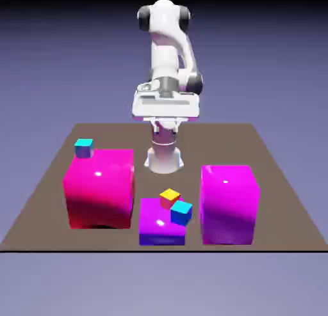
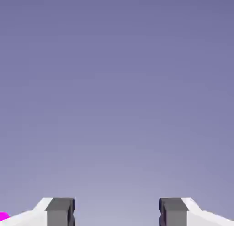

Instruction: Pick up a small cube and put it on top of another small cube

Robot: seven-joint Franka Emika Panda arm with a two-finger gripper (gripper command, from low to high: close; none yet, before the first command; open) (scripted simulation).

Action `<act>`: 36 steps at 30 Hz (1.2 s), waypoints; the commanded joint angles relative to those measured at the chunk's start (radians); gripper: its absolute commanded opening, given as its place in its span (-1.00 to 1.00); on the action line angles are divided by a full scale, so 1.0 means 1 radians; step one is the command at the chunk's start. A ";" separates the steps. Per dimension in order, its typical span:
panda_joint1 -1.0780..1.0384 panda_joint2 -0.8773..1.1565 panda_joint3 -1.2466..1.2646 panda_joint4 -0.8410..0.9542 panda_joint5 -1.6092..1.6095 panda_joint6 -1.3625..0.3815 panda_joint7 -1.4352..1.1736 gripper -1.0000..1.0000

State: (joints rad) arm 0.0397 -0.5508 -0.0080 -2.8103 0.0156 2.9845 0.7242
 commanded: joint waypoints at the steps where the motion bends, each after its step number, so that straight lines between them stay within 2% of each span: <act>1: 0.023 0.016 -0.007 0.000 0.013 -0.044 -0.014 0.00; 11: 0.251 0.178 -0.068 -0.001 0.146 -0.475 -0.146 0.00; 16: 0.308 0.357 0.064 0.053 0.349 -0.540 0.071 0.00; 30: 0.355 0.744 0.429 0.192 0.808 -0.521 0.680 0.00; 33: 0.305 0.755 0.493 0.211 0.835 -0.411 0.794 0.00; 36: 0.308 0.791 0.500 0.220 0.849 -0.377 0.783 0.00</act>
State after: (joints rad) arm 0.3474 0.2406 0.4919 -2.5901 0.8642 2.6079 1.5068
